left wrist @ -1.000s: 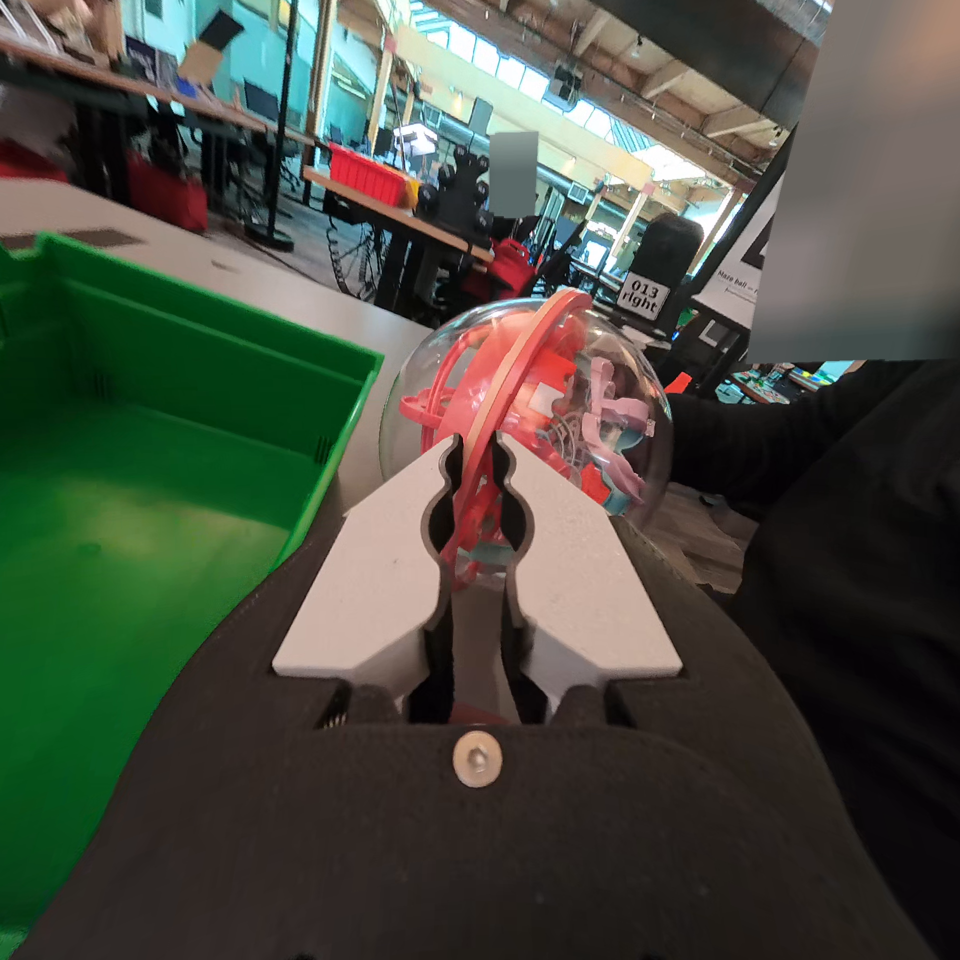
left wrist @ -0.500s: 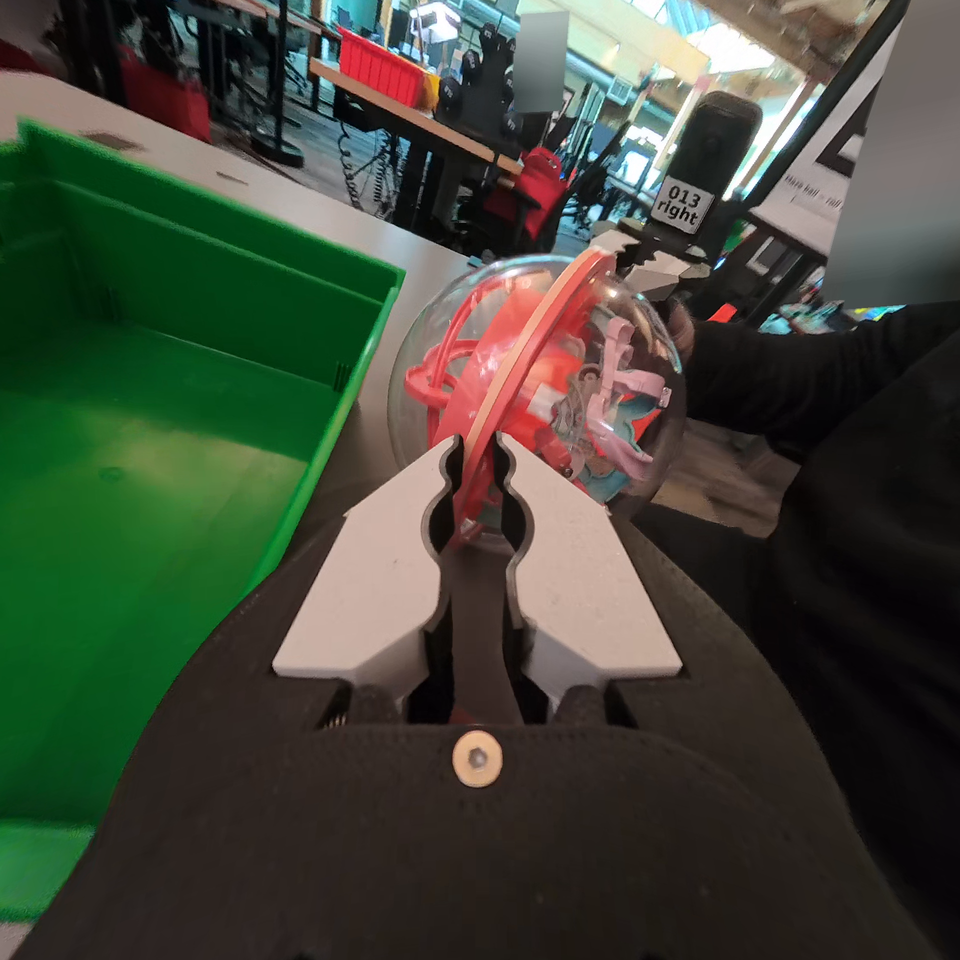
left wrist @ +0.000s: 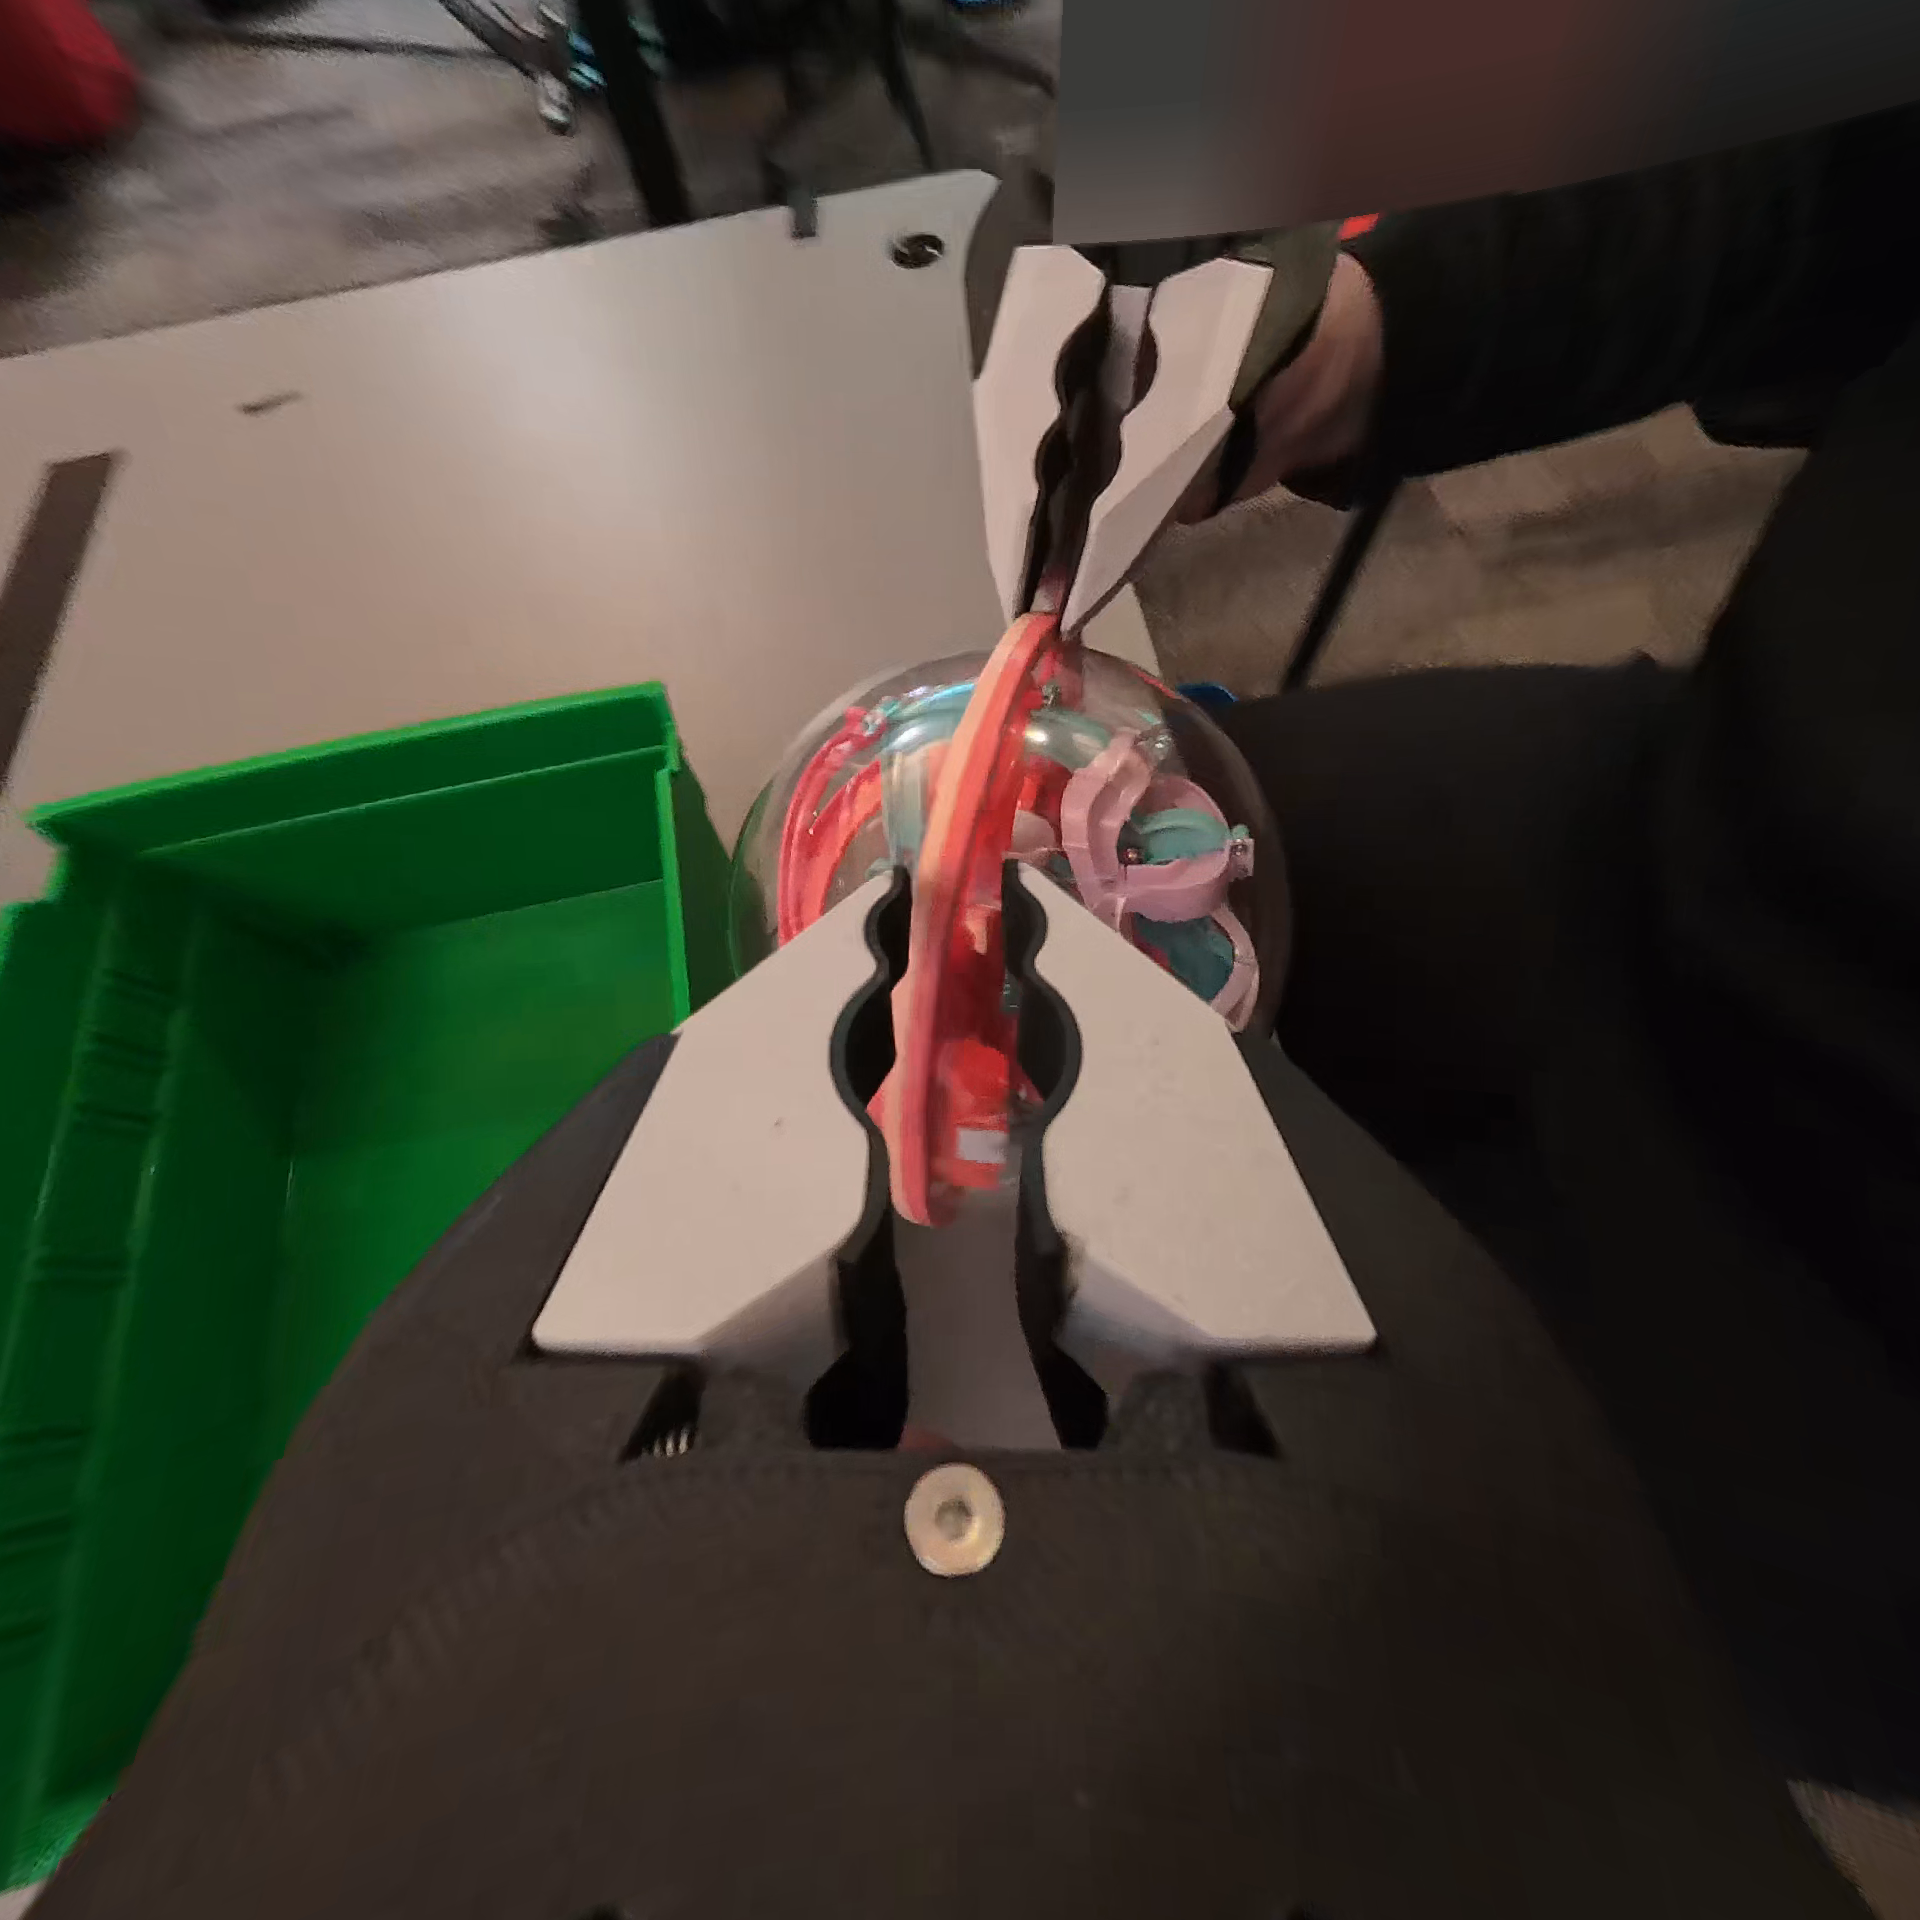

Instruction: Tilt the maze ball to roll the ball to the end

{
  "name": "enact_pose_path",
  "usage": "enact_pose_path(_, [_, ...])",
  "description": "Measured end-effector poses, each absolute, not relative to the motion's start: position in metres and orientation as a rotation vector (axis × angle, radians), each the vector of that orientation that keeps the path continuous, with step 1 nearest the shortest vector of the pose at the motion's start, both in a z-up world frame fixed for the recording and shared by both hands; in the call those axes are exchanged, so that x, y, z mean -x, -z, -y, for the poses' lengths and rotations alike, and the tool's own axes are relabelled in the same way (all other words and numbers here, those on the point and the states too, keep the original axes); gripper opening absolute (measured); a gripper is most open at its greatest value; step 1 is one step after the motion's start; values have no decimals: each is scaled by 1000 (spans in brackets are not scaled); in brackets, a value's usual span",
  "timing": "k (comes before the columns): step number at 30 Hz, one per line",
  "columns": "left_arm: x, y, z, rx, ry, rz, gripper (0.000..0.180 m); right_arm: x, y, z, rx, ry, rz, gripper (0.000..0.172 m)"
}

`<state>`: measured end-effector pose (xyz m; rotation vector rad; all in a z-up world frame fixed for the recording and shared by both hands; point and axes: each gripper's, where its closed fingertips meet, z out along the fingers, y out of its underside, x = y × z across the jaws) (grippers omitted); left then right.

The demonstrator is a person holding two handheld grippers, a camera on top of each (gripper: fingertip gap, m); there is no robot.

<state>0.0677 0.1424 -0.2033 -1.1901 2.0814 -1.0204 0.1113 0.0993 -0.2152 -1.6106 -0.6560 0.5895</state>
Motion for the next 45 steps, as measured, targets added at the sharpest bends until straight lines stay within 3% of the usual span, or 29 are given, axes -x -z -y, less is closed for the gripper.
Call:
enact_pose_path(6, [-73, 207, -125, 1150, 959, -2256, 21, -105, 214, -100, 1607, -586, 682, 7])
enact_pose_path(10, [-74, 206, -124, 1162, 924, -2294, 8, -104, 214, -97, 1602, -587, 700, 7])
enact_pose_path(22, [-81, 206, -113, 1097, 787, -2410, 7, -118, 226, -86, 1571, -663, 742, 16])
enact_pose_path(31, [-90, 207, -106, 1090, 690, -2476, 7, -136, 280, -75, 1742, -688, 819, 20])
enact_pose_path(33, [-92, 208, -103, 1088, 690, -2487, 7, -133, 291, -74, 1764, -677, 834, 7])
enact_pose_path(45, [-98, 197, -97, 1076, 566, -2519, 7, -117, 297, -90, 1760, -606, 796, 6])
